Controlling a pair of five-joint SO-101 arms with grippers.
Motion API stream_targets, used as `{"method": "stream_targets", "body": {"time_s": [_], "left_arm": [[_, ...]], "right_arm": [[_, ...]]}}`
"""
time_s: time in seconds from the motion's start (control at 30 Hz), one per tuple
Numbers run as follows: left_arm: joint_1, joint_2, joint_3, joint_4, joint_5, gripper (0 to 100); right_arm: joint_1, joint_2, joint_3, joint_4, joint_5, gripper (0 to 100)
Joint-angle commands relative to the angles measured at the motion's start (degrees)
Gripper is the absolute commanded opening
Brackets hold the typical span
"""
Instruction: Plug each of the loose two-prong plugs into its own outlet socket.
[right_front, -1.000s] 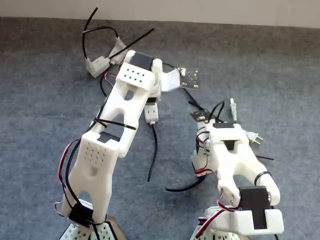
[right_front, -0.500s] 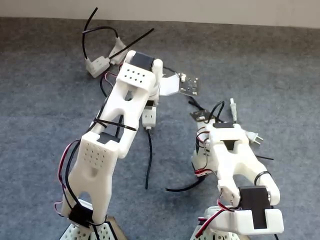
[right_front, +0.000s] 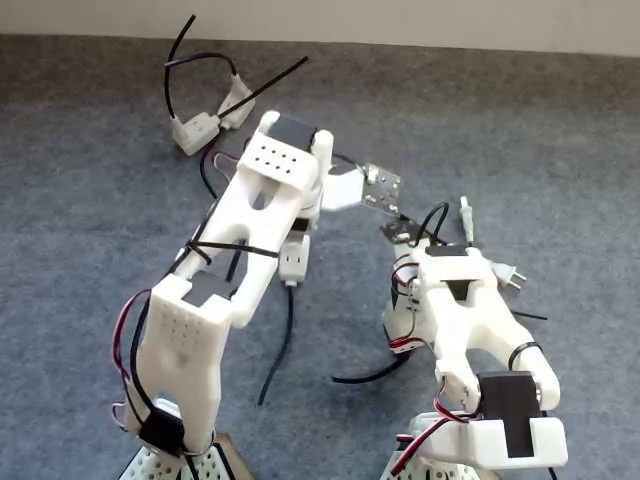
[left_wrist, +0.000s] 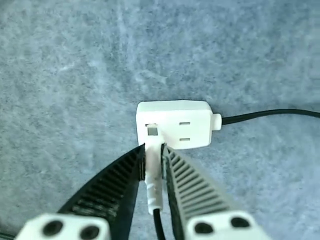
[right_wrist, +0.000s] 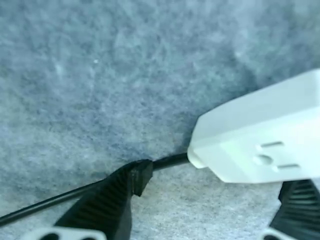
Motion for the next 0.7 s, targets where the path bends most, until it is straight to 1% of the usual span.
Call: {"method": "stream_targets", "body": {"time_s": [0.0, 0.23, 0.47, 0.67], "left_arm": [[0.66, -3.65, 6.11, 1.93, -3.16, 1], [1.01, -4.70, 8.92, 1.76, -3.87, 1], [3.12, 2.51, 8.40, 1.76, -3.60, 1], [4.26, 4.53, 2.24, 1.76, -3.60, 1]], "right_arm": [[-0.13, 0.48, 1.01, -2.07, -0.62, 39.6], [-0.13, 0.48, 1.01, -2.07, -0.62, 39.6], [-0.13, 0.48, 1.01, -2.07, -0.62, 39.6], [-0.13, 0.48, 0.92, -2.07, -0.62, 39.6]]}}
